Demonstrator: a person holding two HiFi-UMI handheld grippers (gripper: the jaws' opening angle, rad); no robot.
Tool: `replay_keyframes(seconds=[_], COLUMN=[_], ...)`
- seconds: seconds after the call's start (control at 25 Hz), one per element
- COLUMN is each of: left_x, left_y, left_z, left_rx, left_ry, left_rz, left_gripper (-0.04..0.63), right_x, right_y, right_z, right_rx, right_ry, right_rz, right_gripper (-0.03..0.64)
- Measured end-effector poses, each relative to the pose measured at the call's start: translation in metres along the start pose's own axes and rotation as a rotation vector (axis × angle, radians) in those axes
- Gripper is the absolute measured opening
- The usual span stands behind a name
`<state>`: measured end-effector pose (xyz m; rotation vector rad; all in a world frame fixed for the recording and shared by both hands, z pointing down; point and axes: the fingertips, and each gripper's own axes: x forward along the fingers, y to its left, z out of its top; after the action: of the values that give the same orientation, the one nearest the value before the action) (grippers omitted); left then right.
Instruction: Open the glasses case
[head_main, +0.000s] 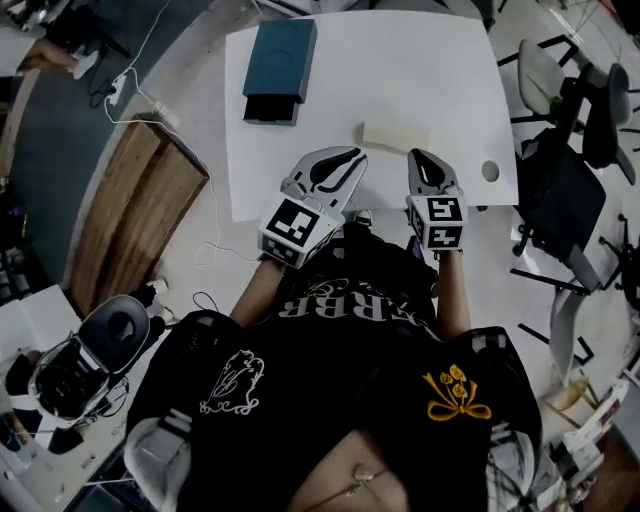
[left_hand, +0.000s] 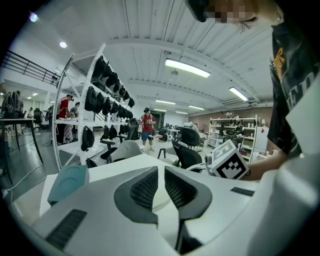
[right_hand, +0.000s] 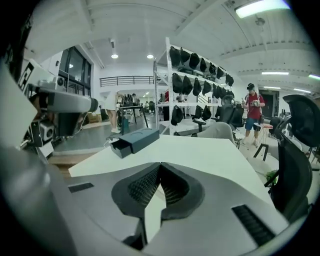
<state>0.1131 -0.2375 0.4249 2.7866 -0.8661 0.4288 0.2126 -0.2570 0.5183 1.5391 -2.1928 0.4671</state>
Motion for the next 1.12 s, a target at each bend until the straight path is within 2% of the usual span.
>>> replay_keyframes(seconds=[0.32, 0.56, 0.76, 1.12], left_x=[0.020, 0.029, 0.035, 0.032], left_y=[0.008, 0.006, 0.008, 0.011], left_z=[0.000, -0.005, -0.008, -0.011], left_rx=[-0.001, -0.009, -0.017, -0.019], left_ry=[-0.010, -0.005, 0.003, 0.009], left_rz=[0.037, 0.034, 0.039, 0.055], left_gripper=[0.040, 0.040, 0.040, 0.040], right_x=[0.033, 0.053, 0.069, 0.091], right_y=[-0.032, -0.037, -0.034, -0.029], right_z=[-0.024, -0.050, -0.075, -0.093], right_rx=[-0.091, -0.167, -0.234, -0.475], right_ry=[0.080, 0.169, 0.261, 0.334], right_rz=[0.042, 0.083, 0.142, 0.171], right_gripper=[0.018, 0.076, 0.163, 0.213])
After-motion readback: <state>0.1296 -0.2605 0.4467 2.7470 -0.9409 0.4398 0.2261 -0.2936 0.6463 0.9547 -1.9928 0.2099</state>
